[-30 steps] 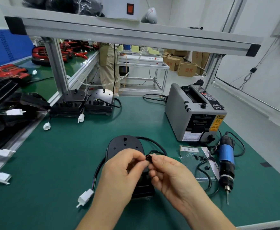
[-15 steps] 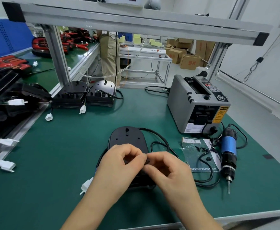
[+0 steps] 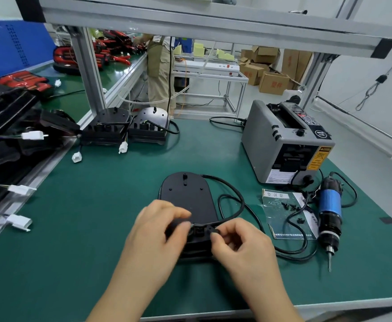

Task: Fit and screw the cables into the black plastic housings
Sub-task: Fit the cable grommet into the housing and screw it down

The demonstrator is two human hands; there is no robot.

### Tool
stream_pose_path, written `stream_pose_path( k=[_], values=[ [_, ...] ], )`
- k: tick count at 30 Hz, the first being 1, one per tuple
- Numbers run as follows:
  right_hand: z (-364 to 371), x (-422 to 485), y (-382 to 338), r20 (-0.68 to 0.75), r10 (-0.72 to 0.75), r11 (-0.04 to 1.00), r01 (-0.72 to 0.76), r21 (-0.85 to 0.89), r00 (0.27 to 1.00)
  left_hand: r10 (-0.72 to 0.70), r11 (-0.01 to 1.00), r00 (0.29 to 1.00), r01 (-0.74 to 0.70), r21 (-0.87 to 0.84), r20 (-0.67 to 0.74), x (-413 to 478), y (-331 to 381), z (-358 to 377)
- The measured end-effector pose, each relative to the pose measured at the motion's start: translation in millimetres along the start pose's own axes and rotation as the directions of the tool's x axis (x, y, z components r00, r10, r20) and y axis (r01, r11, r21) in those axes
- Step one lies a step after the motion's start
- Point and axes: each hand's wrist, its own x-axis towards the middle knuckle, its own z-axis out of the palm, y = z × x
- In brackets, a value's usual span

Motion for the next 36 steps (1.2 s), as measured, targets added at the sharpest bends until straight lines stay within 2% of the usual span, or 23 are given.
stream_pose_path(
  k=[5, 13, 20, 25, 27, 31, 36],
  values=[
    [4.2, 2.0, -2.3, -0.002, 0.004, 0.997, -0.004, -0.072, 1.0, 0.08, 0.989, 0.996, -0.084, 0.125, 0.04, 1.2, 1.9, 12.7],
    [4.9, 3.7, -6.2, 0.013, -0.095, 0.99, 0.096, -0.102, 0.995, 0.043, 0.999, 0.997, -0.041, -0.03, 0.066, 5.1, 0.4, 13.1],
    [-3.3, 17.4, -1.8, 0.047, -0.214, 0.947, 0.219, -0.236, 0.976, 0.014, 0.995, 0.998, -0.008, -0.101, 0.054, 4.0, -2.5, 14.0],
    [-7.2, 26.1, -6.5, 0.05, -0.361, 0.869, 0.355, -0.346, 0.931, 0.042, 0.995, 0.995, -0.034, -0.099, 0.089, 5.1, -5.4, 13.1],
    [-8.2, 27.7, -9.9, 0.1, -0.357, 0.858, 0.369, -0.358, 0.929, 0.04, 0.994, 0.994, -0.03, -0.105, 0.099, 5.7, -6.1, 12.4],
    [-11.4, 28.1, -11.5, 0.209, -0.349, 0.875, 0.398, -0.277, 0.913, 0.04, 0.994, 0.994, -0.03, -0.104, 0.101, 6.3, -5.8, 12.2],
    [-11.5, 30.4, -13.3, 0.24, -0.187, 0.954, 0.234, -0.186, 0.953, 0.011, 0.993, 0.996, 0.001, -0.121, 0.094, 3.4, -6.0, 13.1]
  ],
)
